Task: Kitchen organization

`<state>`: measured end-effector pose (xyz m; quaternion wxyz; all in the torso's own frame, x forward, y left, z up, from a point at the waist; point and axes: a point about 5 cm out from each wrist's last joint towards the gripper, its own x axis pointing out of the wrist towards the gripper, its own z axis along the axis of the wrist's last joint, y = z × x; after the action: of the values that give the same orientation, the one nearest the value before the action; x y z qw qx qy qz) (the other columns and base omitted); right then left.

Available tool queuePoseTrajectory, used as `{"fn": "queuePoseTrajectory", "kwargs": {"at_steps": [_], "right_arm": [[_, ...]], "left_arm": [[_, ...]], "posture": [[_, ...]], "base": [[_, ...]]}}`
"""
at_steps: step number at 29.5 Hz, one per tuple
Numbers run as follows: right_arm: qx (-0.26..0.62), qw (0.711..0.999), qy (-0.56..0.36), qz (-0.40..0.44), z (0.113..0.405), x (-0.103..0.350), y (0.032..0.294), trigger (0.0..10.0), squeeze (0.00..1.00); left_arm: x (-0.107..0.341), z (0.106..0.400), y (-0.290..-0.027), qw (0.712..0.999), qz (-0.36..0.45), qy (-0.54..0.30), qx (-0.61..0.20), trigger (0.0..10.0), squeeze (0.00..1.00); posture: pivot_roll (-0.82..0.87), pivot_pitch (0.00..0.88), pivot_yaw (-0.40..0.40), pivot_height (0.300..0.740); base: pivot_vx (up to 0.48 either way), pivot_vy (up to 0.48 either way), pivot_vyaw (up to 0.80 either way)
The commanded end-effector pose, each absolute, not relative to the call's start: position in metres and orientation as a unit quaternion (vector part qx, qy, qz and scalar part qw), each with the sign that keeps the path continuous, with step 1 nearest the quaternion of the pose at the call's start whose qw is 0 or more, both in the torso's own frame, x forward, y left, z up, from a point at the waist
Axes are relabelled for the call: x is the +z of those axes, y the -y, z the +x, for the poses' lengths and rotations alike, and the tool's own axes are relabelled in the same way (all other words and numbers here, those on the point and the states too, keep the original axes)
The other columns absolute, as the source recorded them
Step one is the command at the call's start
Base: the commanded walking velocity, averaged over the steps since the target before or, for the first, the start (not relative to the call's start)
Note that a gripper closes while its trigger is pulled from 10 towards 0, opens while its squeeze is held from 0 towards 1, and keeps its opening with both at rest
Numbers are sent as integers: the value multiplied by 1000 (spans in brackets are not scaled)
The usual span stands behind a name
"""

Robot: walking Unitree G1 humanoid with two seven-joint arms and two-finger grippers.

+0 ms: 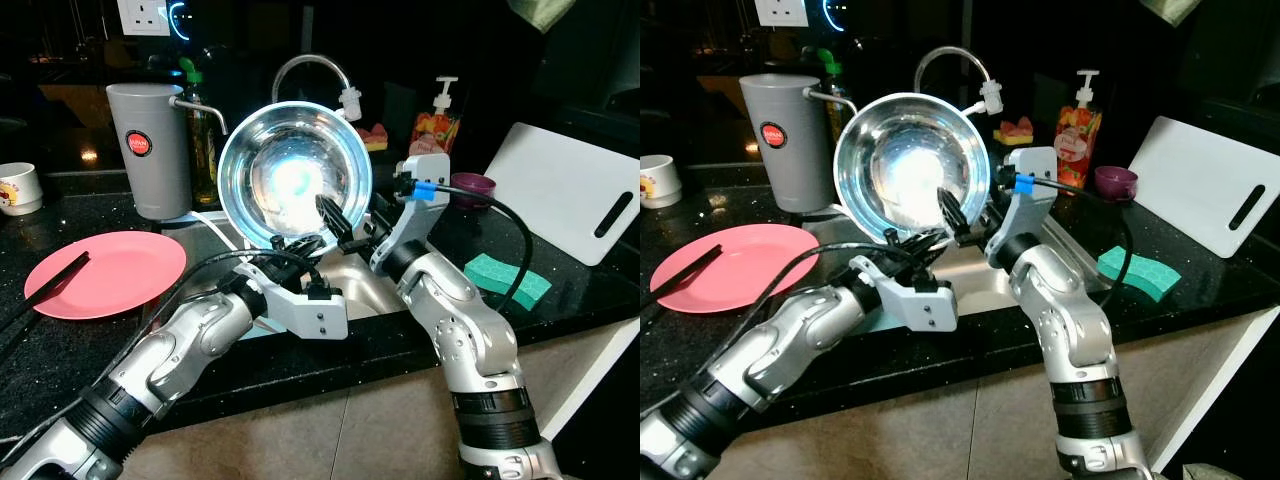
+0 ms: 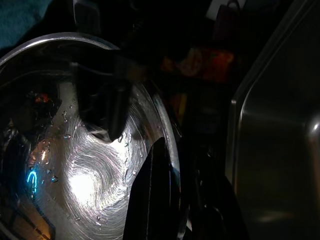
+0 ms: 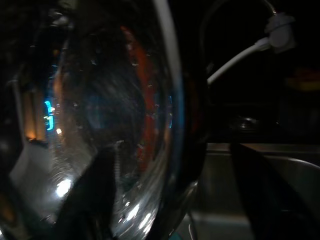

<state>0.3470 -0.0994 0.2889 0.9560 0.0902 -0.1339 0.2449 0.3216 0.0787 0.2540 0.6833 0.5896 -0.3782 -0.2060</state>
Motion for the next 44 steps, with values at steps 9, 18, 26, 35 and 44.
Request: {"fn": "queuePoseTrajectory", "kwargs": {"at_steps": [9, 18, 26, 35, 44], "right_arm": [[235, 956, 138, 112, 350, 292, 102, 0, 0], [238, 954, 139, 121, 351, 293, 99, 0, 0], [243, 955, 109, 132, 363, 282, 87, 745, 0], [155, 978, 69, 124, 397, 257, 96, 10000, 0], [125, 987, 7, 98, 409, 227, 91, 10000, 0]], "left_arm": [[247, 313, -69, 677, 582, 385, -233, 10000, 0], [243, 316, -69, 696, 568, 363, -246, 10000, 1000], [242, 314, -70, 738, 527, 334, -258, 10000, 0], [233, 302, -90, 809, 432, 233, -325, 10000, 0], [225, 312, -112, 904, 279, 105, -305, 10000, 0]], "posture": [[48, 28, -60, 740], [47, 40, -62, 740], [55, 71, -74, 740], [79, 105, -73, 740], [100, 139, -92, 740]], "base": [[0, 0, 0], [0, 0, 0], [0, 0, 0], [0, 0, 0], [0, 0, 0]]}}
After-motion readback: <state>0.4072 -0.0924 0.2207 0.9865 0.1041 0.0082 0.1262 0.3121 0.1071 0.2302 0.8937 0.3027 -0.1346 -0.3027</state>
